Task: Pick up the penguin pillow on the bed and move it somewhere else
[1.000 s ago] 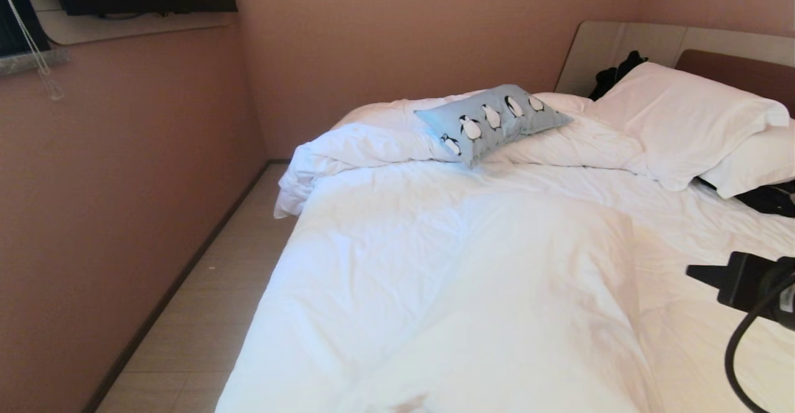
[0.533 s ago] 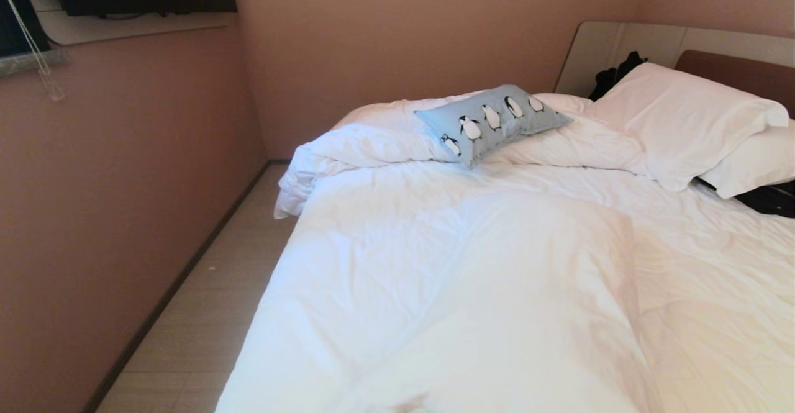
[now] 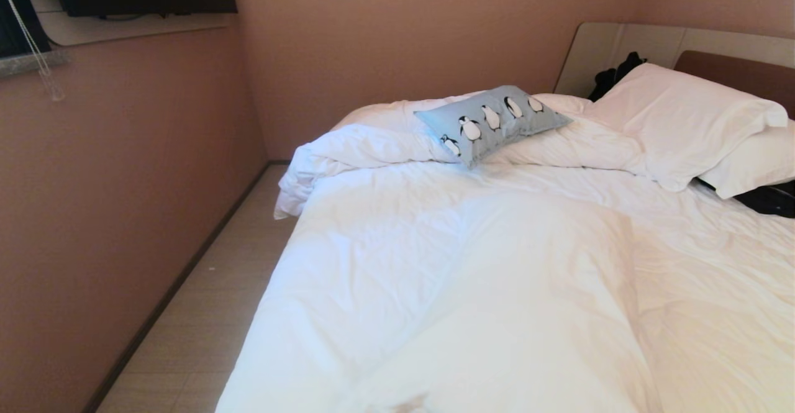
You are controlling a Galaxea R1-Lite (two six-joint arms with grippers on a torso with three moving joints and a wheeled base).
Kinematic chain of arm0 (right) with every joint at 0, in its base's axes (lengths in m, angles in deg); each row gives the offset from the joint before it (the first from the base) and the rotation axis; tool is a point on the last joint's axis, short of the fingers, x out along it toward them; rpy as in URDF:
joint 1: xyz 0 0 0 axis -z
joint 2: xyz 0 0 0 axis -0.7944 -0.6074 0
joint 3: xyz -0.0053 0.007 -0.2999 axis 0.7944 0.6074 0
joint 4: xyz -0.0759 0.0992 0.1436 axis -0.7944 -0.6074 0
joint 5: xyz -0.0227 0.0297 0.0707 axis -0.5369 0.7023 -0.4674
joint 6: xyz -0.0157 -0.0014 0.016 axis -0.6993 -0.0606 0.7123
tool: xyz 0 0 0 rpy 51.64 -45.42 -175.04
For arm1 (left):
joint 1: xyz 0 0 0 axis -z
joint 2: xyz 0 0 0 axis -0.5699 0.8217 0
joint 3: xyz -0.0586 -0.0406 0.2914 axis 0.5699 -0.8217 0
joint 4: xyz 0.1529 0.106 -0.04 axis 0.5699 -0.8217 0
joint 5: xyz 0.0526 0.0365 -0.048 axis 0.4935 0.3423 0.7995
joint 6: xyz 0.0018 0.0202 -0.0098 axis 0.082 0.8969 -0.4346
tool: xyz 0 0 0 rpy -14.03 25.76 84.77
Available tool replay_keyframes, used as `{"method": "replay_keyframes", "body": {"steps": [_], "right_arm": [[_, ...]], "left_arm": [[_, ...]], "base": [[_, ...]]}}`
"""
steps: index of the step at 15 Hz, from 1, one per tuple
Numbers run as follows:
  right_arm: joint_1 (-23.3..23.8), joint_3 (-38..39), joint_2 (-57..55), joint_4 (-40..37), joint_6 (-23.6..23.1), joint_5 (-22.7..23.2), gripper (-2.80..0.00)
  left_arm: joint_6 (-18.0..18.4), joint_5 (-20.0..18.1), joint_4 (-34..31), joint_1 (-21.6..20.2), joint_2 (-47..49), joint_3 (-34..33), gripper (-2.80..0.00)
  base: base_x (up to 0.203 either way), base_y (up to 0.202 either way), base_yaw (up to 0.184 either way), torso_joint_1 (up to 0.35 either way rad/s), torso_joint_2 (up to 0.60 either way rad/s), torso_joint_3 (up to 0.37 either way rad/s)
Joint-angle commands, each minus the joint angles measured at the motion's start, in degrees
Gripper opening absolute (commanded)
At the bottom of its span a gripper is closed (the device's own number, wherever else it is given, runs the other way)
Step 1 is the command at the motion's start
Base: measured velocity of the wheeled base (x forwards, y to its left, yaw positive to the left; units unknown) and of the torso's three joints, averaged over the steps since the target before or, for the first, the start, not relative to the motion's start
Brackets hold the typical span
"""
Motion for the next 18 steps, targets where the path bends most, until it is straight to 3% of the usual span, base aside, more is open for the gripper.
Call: {"method": "replay_keyframes", "body": {"steps": [1, 3, 6, 9, 13, 18], "right_arm": [[0.1, -2.2, 4.7, -16.2, 0.2, -0.3, -2.8], [1.9, -3.2, 4.4, -16.7, 0.2, -3.4, -2.8], [9.1, -3.1, 6.0, -16.3, -0.1, -4.7, -2.8], [8.3, -1.6, 12.3, -14.0, -1.2, -4.8, -2.8], [7.6, 4.8, 21.2, -6.6, -15.0, -5.1, -2.8], [7.6, 11.4, 21.1, 6.4, -16.5, -5.1, -2.8]], "left_arm": [[-0.1, 0.0, 0.0, 0.0, 0.0, 0.0, -2.8], [-0.1, 0.0, 0.0, 0.0, 0.0, -0.1, -2.8], [-0.1, 0.0, 0.0, 0.0, 0.0, -0.1, -2.8], [-0.1, 0.0, 0.0, 0.0, 0.0, -0.1, -2.8], [-0.1, 0.0, 0.0, 0.0, 0.0, 0.0, -2.8], [-0.1, 0.0, 0.0, 0.0, 0.0, 0.0, -2.8]], "base": [[0.0, 0.0, 0.0, 0.0, 0.0, 0.0], [0.0, 0.0, 0.0, 0.0, 0.0, 0.0], [0.0, 0.0, 0.0, 0.0, 0.0, 0.0], [0.0, 0.0, 0.0, 0.0, 0.0, 0.0], [0.0, 0.0, 0.0, 0.0, 0.0, 0.0], [0.0, 0.0, 0.0, 0.0, 0.0, 0.0]]}}
